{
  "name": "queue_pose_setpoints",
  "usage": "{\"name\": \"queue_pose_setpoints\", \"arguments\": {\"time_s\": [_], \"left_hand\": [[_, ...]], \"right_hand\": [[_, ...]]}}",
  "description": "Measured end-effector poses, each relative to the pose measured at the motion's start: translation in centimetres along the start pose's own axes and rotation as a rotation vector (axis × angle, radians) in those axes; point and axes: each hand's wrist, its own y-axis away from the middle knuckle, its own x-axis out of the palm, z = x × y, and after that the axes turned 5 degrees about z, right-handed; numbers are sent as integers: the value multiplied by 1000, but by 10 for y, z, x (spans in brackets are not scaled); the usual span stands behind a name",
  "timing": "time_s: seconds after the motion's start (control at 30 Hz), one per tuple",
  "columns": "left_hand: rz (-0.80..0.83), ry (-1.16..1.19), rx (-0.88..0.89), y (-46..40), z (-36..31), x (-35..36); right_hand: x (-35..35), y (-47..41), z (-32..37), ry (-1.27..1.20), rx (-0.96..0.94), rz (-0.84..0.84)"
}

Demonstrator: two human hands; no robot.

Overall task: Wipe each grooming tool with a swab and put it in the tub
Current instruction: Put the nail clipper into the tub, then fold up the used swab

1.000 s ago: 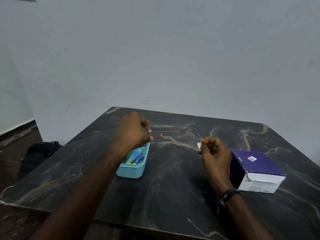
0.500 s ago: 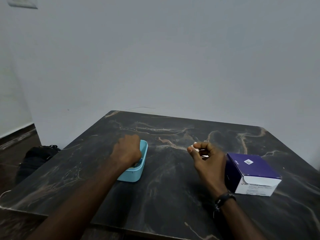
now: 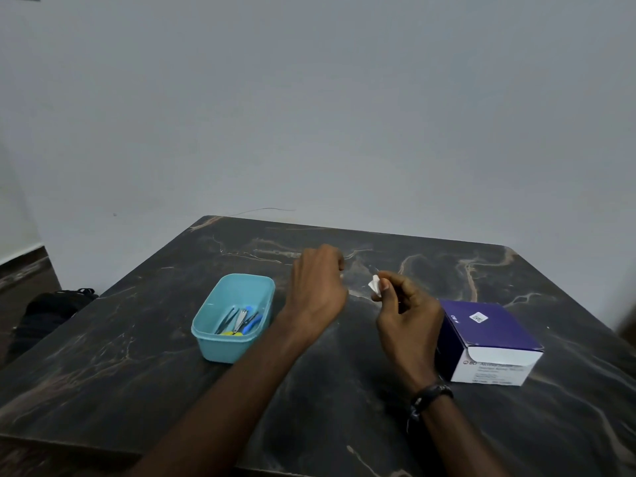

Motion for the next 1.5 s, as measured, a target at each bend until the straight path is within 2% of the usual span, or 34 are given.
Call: {"name": "queue_pose_setpoints", "arguments": {"time_s": [0.17, 0.43, 0.63, 0.83, 0.9, 1.03, 1.13, 1.37, 1.5], "left_hand": [[113, 122, -95, -26, 0, 51], [366, 71, -134, -53, -20, 97], [446, 99, -137, -58, -39, 112], [405, 153, -135, -56, -36, 102], [332, 272, -100, -52, -27, 99], [97, 655, -17, -25, -13, 75], [-14, 754, 36, -9, -4, 58], [133, 917, -103, 6, 19, 56], [206, 987, -109, 15, 19, 61]], "right_hand": [[-4, -5, 0, -116, 50, -76], [-7, -10, -1, -135, 67, -172], [-6, -9, 1, -110, 18, -217], [-6, -8, 0, -123, 78, -184], [-6, -8, 0, -127, 84, -163], [-6, -7, 4, -152, 95, -85], [-3, -7, 1, -179, 150, -18], [-2, -8, -3, -200, 230, 60], [-2, -5, -6, -79, 194, 57]]}}
